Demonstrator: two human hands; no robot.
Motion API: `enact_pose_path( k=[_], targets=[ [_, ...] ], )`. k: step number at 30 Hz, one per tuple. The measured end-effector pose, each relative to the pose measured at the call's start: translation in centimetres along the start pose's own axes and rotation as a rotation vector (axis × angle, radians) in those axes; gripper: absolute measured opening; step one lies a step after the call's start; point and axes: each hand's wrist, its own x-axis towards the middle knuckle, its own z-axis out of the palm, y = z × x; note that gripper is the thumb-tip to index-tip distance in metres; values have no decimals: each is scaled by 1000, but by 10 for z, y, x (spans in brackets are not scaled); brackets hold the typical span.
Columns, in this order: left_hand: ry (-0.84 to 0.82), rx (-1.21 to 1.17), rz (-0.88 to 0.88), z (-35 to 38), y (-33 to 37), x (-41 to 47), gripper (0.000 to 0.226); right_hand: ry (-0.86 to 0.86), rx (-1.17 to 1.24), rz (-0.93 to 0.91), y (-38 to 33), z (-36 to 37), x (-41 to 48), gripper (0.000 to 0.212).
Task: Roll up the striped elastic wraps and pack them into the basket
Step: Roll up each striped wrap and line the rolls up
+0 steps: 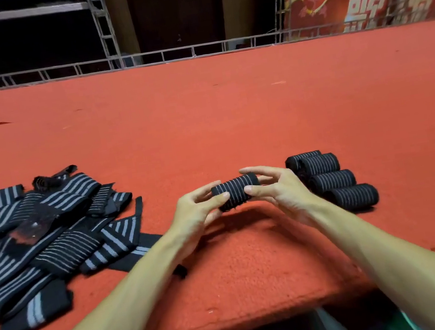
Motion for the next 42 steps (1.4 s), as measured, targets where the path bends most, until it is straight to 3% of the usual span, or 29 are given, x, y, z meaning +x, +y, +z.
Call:
enact_pose_path(
  k=[5,13,19,27,31,35,39,42],
  targets=[
    [-95,139,1,50,-2,-23,38,-19,-366,-24,-20,-60,-44,40],
    [-232,420,86,142,-32,-40,36,82,-532,78,-28,-152,-113,40],
    [-121,523,140,188,-58,-34,45,235,-623,128,-6,-183,-127,48],
    [54,571,200,200,-70,-36,42,366,-766,64,11,-179,-116,52],
    [25,605,204,200,-71,-33,39,373,-836,112,8,-178,-114,56],
    [-56,627,174,191,-66,-34,46,309,-909,127,-4,-172,-118,73],
    [-105,645,181,165,-48,-36,37,254,-1224,-59,-21,-147,-121,54],
    [-99,734,247,130,-29,-38,28,213,-1197,-133,-29,-113,-111,42]
  ],
)
